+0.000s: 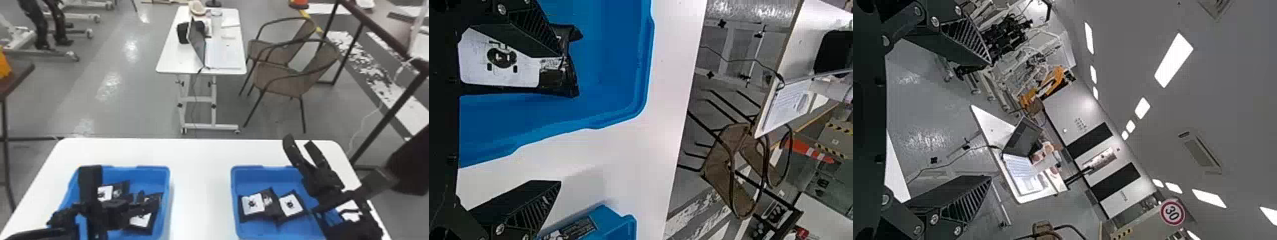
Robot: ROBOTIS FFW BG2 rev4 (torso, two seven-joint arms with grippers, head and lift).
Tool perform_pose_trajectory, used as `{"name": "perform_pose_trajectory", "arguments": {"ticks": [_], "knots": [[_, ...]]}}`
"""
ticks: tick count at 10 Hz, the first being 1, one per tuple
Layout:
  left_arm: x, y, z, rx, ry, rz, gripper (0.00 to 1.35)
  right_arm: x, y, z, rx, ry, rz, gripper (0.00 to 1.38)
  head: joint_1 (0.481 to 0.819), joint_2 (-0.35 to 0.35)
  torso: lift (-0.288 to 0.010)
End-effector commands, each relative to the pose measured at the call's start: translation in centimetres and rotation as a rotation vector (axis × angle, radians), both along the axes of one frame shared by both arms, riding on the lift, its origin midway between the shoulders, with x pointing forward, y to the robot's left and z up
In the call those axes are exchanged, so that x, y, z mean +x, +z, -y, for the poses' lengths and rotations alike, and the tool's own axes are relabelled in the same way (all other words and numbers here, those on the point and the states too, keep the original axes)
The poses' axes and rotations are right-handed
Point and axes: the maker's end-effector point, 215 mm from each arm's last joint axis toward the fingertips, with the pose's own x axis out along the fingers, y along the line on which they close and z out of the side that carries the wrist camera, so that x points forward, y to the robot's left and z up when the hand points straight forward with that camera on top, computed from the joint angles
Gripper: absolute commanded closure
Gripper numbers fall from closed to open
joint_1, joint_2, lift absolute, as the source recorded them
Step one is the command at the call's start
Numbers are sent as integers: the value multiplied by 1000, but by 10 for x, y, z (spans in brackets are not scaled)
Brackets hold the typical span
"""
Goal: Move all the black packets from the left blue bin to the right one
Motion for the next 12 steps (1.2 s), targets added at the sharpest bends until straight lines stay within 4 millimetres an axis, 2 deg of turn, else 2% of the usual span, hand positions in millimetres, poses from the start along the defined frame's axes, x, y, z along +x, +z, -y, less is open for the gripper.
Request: {"name": "perform_pose_trajectory", "arguments": {"ticks": [1,3,5,10,12], "knots": [[-9,1,-16,26,37,-8,117,1,0,-1,1,3,-1,211,695,-28,0],[-27,-14,-36,68,94,-67,117,0,0,-1,6,3,-2,211,695,7,0],[-26,-22,-46,111,113,-89,113,0,-2,-1,9,4,-6,211,695,25,0],[-17,-43,-43,123,109,-145,111,-2,-6,0,28,1,-14,211,695,29,0],[-16,-51,-36,115,102,-185,111,-2,-8,0,37,-1,-18,211,695,30,0]]}}
